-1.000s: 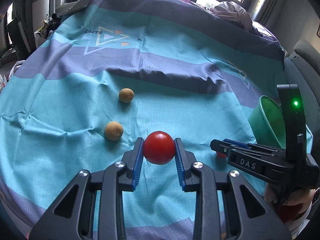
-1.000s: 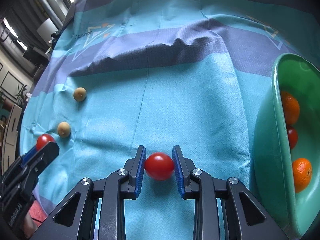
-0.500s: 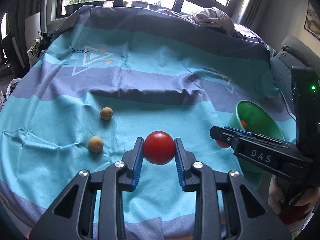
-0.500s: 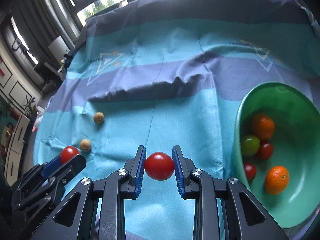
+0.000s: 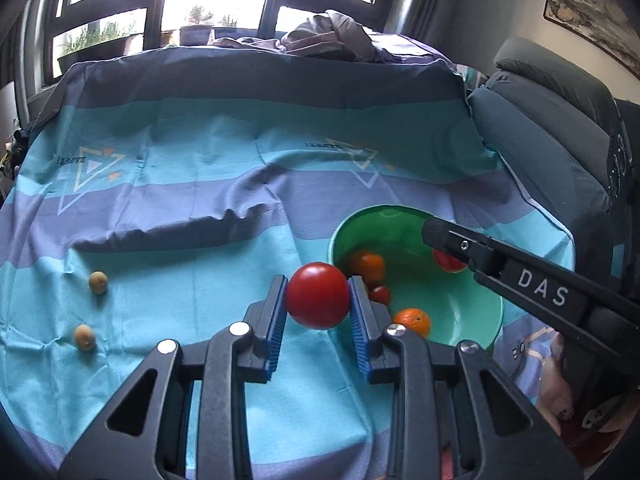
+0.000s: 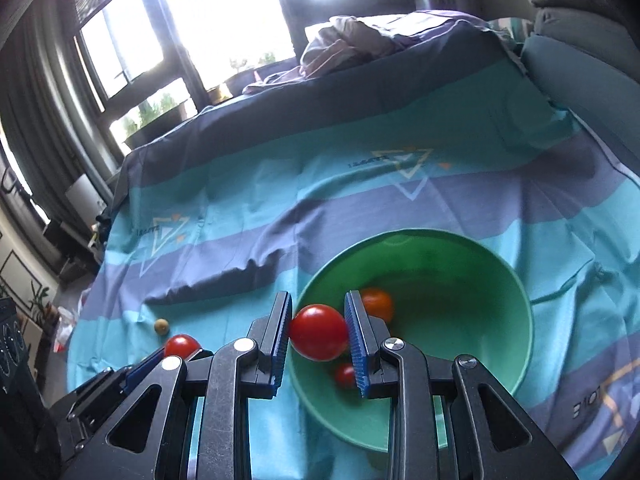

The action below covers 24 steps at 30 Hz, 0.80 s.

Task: Organize fruits
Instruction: 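Carry the cherry tomato with the right tool over the bowl and open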

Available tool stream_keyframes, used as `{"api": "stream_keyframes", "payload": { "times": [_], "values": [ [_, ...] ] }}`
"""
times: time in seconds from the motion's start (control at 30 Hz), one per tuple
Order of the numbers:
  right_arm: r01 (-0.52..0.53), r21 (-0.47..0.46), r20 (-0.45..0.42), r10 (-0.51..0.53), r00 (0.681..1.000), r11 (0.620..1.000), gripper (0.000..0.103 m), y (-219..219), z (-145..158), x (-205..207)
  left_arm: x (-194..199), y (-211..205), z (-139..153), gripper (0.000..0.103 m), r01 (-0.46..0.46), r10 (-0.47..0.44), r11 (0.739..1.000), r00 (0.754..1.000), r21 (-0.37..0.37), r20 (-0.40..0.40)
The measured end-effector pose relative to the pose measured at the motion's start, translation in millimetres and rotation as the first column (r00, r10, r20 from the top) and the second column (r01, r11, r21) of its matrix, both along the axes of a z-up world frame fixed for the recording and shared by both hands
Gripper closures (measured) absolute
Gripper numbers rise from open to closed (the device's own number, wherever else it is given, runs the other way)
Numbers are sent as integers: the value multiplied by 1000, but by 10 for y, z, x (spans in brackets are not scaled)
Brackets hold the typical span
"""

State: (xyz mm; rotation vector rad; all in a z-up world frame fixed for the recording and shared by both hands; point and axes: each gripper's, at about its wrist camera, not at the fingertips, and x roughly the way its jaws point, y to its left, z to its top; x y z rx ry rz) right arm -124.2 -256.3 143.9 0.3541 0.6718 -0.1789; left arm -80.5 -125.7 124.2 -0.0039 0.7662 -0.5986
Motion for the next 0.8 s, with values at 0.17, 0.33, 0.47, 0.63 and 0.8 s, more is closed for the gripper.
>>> {"api": "stream_keyframes", "payload": {
  "times": [0.17,0.33,0.47,0.63,0.8],
  "values": [
    [71,31,7,-71,997,997,74,-317,-26,-114,-10,-330,-17,73,44,-44,999,999,16,-5],
    [129,46,-25,-128,991,991,74,-539,-129,-148,-24,-595,-115,73,91,-90,995,996,47,-26],
    [160,72,-49,-156,986,985,74,-695,-205,-177,1,-755,-208,73,111,-108,991,993,72,-46],
    [180,71,-100,-172,980,981,74,-789,-331,-135,47,-895,-320,73,125,-117,987,990,98,-77],
    [187,74,-136,-175,975,980,74,-823,-425,-86,72,-981,-414,73,140,-129,984,986,113,-103]
  ]
}}
